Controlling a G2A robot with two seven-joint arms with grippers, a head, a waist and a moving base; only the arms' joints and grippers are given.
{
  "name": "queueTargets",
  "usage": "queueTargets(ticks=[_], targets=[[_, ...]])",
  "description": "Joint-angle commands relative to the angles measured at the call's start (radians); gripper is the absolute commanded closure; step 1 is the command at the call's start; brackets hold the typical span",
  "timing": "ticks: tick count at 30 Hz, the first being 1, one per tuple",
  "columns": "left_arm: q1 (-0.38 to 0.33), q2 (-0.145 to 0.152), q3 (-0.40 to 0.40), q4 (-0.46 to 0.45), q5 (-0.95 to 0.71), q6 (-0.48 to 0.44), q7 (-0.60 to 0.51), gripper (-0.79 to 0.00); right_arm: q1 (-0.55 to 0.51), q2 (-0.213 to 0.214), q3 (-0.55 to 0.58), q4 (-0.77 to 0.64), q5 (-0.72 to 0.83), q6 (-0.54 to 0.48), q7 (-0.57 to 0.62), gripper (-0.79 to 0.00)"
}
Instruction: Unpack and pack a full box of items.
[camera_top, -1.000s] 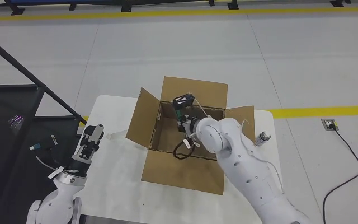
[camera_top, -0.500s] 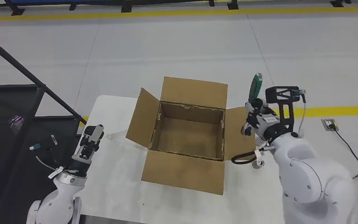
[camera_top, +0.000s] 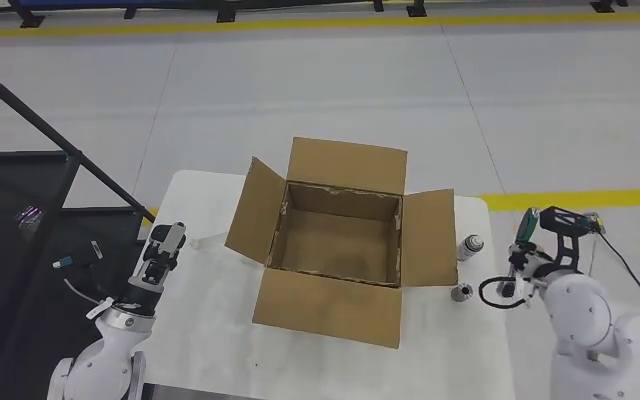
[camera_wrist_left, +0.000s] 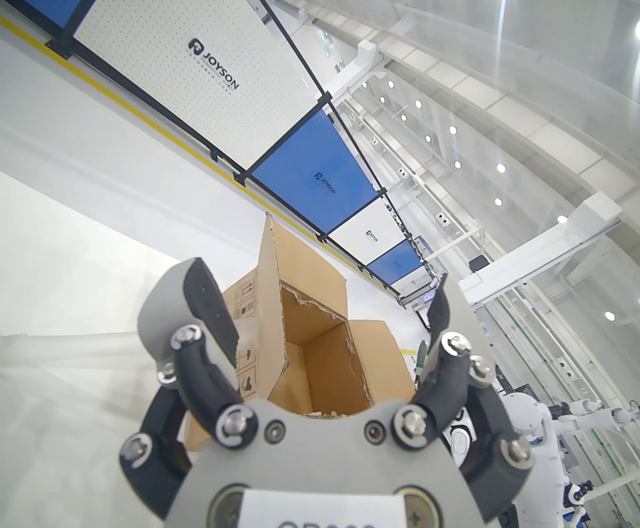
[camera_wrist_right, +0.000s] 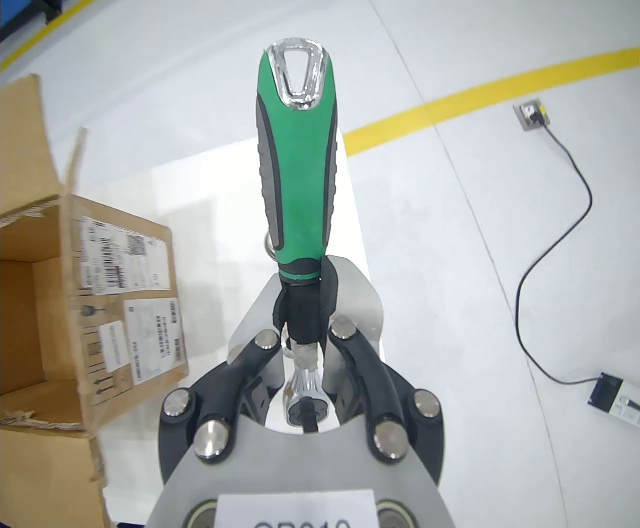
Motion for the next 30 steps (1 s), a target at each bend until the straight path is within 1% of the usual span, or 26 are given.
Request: queueTargets(ticks=[1,5,11,19,30], targets=[[0.000,0.000,0.000,0.000,0.000,0.000,0.000,-0.785,0.018,0.005,0.012,0.094,0.020,-0.024,0.001,0.000],[0.000,0.000,0.000,0.000,0.000,0.000,0.000,-0.785,0.044,0.014,0.014,0.220,0.058,-0.074,0.005,0.000],[0.000,0.000,0.000,0.000,0.000,0.000,0.000,-0.785,0.075,0.025,-0.004,0.341,0.055,-0.102,0.007,0.000],[0.000,0.000,0.000,0.000,0.000,0.000,0.000,-0.785,0.104,0.036,-0.033,0.435,0.064,-0.114,0.012,0.000],[0.000,0.000,0.000,0.000,0.000,0.000,0.000,-0.785,0.121,0.044,-0.088,0.496,0.086,-0.104,0.002,0.000]])
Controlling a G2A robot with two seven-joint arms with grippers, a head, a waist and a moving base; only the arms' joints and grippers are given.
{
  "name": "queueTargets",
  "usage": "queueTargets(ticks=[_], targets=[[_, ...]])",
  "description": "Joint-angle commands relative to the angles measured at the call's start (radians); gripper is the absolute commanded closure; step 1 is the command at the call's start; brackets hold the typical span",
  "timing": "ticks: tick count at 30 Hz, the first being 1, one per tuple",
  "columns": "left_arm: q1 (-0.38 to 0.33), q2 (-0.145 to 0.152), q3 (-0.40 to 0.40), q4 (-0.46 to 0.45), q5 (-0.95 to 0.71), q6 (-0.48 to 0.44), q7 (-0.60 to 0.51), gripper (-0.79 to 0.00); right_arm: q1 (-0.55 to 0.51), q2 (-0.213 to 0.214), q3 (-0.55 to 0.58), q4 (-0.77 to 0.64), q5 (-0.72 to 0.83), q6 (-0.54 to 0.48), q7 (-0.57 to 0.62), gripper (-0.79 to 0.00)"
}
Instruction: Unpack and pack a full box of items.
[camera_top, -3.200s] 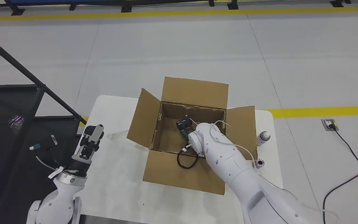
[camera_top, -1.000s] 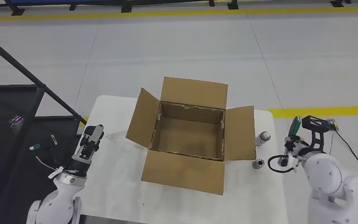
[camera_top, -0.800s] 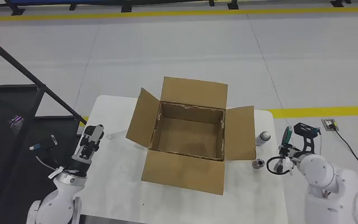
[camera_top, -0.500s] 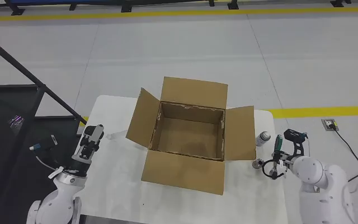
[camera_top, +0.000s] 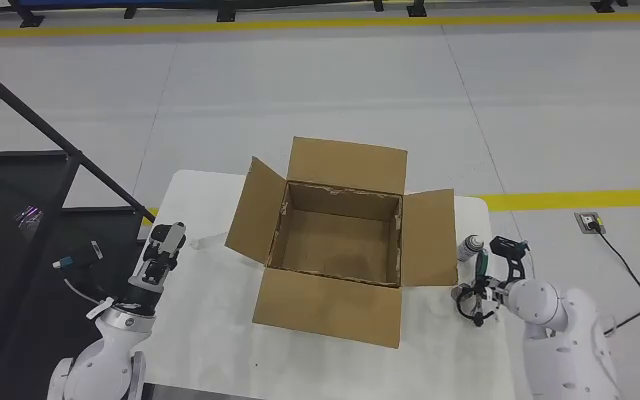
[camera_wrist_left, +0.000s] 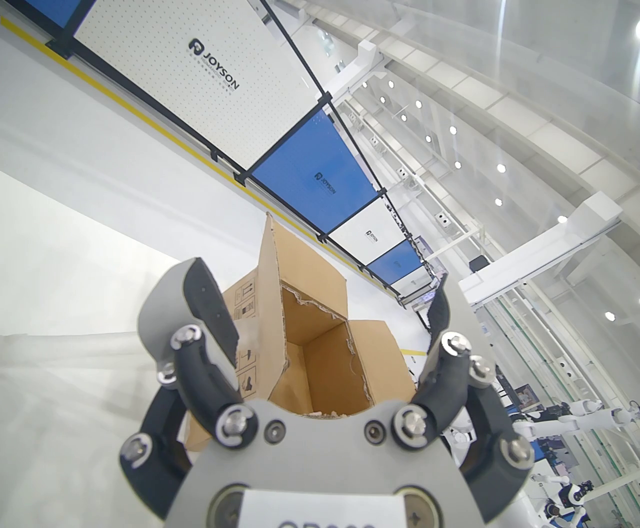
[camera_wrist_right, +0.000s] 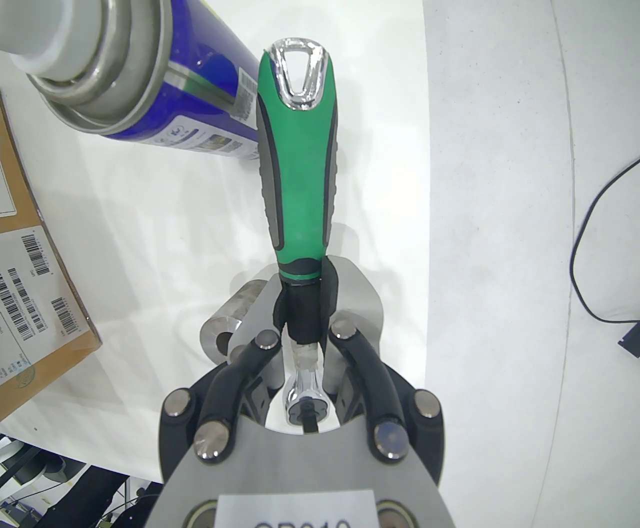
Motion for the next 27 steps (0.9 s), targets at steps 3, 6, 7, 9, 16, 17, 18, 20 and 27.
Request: queueTargets(ticks=[3,6,7,9,16,17,18,20,27], targets=[[0.000,0.000,0.000,0.000,0.000,0.000,0.000,-0.785,0.007,0.004,-0.015,0.018,0.002,0.008,-0.004,0.000],[0.000,0.000,0.000,0.000,0.000,0.000,0.000,-0.785,0.011,0.006,-0.025,0.028,0.010,0.011,-0.007,0.000],[0.000,0.000,0.000,0.000,0.000,0.000,0.000,-0.785,0.012,0.007,-0.029,0.032,0.018,0.010,-0.008,0.000],[0.000,0.000,0.000,0.000,0.000,0.000,0.000,-0.785,0.015,0.008,-0.036,0.037,0.026,0.010,-0.011,0.000],[0.000,0.000,0.000,0.000,0.000,0.000,0.000,-0.785,0.027,0.014,-0.059,0.051,0.023,0.025,-0.017,0.000],[0.000,0.000,0.000,0.000,0.000,0.000,0.000,-0.785,0.028,0.015,-0.062,0.053,0.024,0.027,-0.018,-0.089],[0.000,0.000,0.000,0.000,0.000,0.000,0.000,-0.785,0.030,0.016,-0.064,0.054,0.024,0.029,-0.018,-0.120],[0.000,0.000,0.000,0.000,0.000,0.000,0.000,-0.785,0.032,0.017,-0.068,0.056,0.025,0.033,-0.018,-0.215],[0.000,0.000,0.000,0.000,0.000,0.000,0.000,-0.785,0.036,0.024,-0.079,0.060,0.039,0.042,-0.027,-0.271]])
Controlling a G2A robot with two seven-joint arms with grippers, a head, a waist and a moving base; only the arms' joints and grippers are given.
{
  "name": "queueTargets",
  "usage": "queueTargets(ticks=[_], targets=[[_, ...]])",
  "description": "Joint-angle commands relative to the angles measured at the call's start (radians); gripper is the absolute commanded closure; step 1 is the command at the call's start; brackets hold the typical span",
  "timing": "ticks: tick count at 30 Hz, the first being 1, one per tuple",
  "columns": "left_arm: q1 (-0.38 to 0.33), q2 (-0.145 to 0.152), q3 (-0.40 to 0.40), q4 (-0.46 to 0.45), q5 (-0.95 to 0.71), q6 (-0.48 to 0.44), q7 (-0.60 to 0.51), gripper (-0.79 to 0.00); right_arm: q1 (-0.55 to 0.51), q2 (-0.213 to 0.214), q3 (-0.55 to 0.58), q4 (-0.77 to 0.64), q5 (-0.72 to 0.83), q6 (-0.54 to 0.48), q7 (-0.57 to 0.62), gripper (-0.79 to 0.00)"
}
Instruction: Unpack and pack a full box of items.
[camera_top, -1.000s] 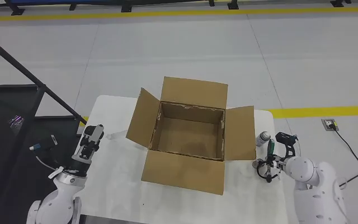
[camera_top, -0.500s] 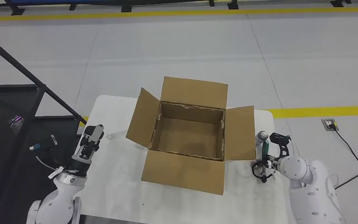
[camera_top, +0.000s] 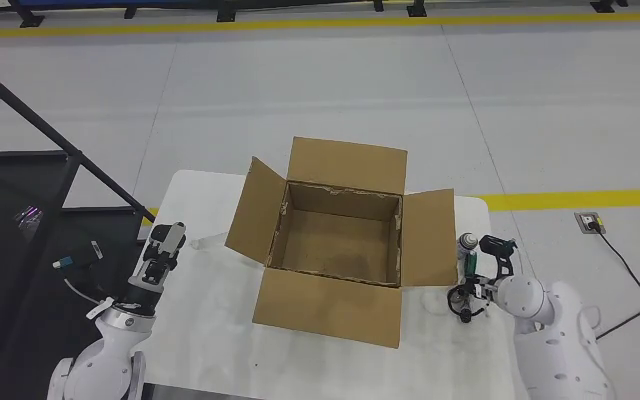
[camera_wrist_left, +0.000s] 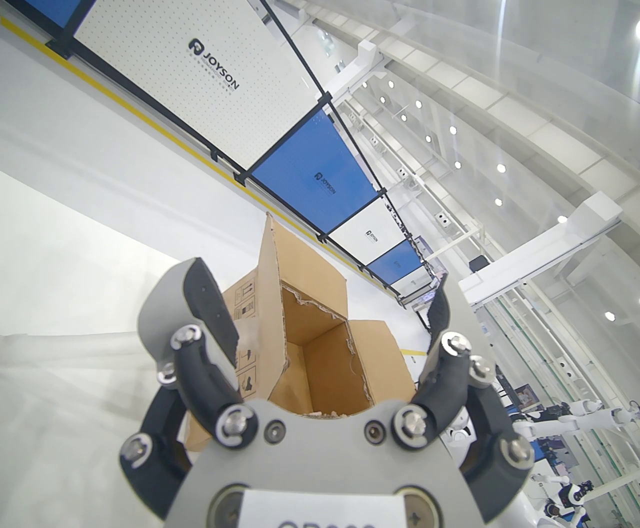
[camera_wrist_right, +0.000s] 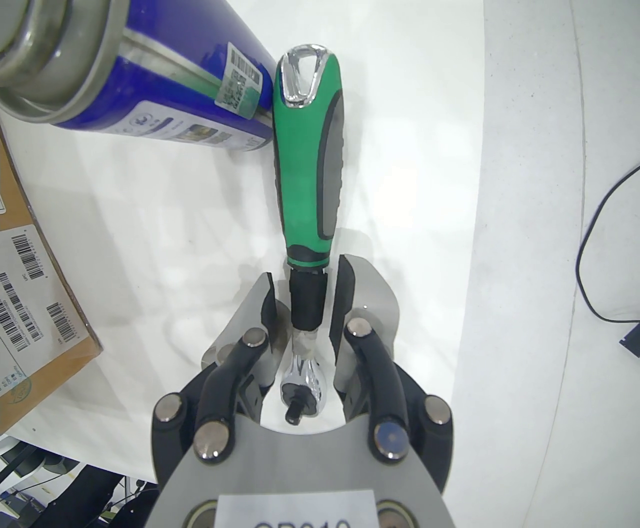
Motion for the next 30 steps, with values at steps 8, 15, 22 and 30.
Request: queueTargets(ticks=[8,15,22,30], targets=[[0.000,0.000,0.000,0.000,0.000,0.000,0.000,-0.785,-0.057,0.016,0.072,-0.216,0.014,0.052,-0.058,-0.299],[0.000,0.000,0.000,0.000,0.000,0.000,0.000,-0.785,-0.089,0.021,0.108,-0.483,0.115,0.061,-0.098,-0.570],[0.000,0.000,0.000,0.000,0.000,0.000,0.000,-0.785,-0.041,0.019,0.029,-0.478,0.304,-0.018,-0.081,-0.785],[0.000,0.000,0.000,0.000,0.000,0.000,0.000,-0.785,0.016,0.024,-0.082,-0.406,0.353,-0.062,-0.018,-0.785]])
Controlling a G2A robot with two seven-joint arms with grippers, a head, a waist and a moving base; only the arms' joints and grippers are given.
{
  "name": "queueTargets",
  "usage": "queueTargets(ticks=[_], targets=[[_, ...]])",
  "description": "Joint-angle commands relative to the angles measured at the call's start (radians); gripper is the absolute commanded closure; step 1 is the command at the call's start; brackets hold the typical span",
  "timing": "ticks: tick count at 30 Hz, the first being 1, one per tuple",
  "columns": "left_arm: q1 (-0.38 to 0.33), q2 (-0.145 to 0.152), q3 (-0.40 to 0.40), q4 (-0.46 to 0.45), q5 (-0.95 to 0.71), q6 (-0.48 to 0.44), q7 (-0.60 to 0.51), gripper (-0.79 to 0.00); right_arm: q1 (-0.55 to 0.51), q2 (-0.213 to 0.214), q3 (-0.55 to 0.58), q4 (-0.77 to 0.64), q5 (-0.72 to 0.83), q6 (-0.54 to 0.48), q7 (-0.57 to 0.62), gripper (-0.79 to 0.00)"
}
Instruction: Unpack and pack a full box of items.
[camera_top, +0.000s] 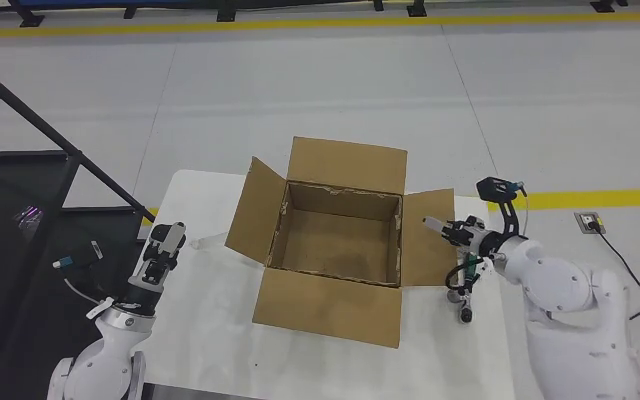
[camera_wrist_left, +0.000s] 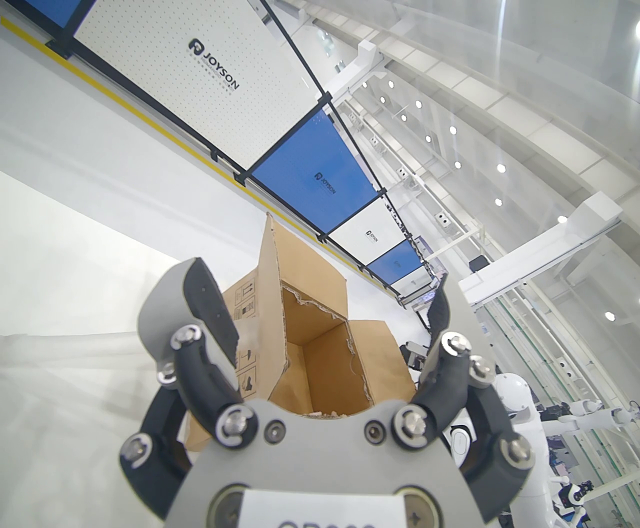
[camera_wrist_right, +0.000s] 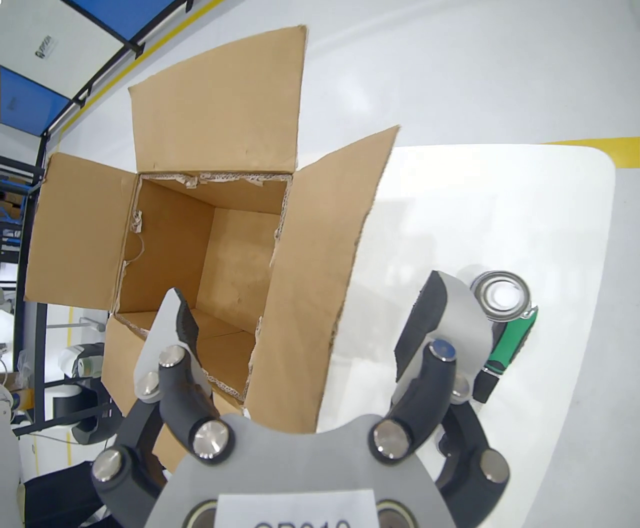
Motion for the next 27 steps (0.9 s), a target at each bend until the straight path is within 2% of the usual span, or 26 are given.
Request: queueTargets(ticks=[1,19,23,27], targets=[[0.000,0.000,0.000,0.000,0.000,0.000,0.000,-0.785,0.011,0.001,-0.021,0.013,0.000,-0.003,0.010,-0.785],[0.000,0.000,0.000,0.000,0.000,0.000,0.000,-0.785,0.106,-0.003,-0.219,0.088,0.006,0.000,-0.040,-0.785],[0.000,0.000,0.000,0.000,0.000,0.000,0.000,-0.785,0.108,-0.001,-0.226,0.064,-0.003,0.013,-0.055,-0.785],[0.000,0.000,0.000,0.000,0.000,0.000,0.000,-0.785,0.065,0.011,-0.173,-0.024,-0.027,0.039,-0.067,-0.785]])
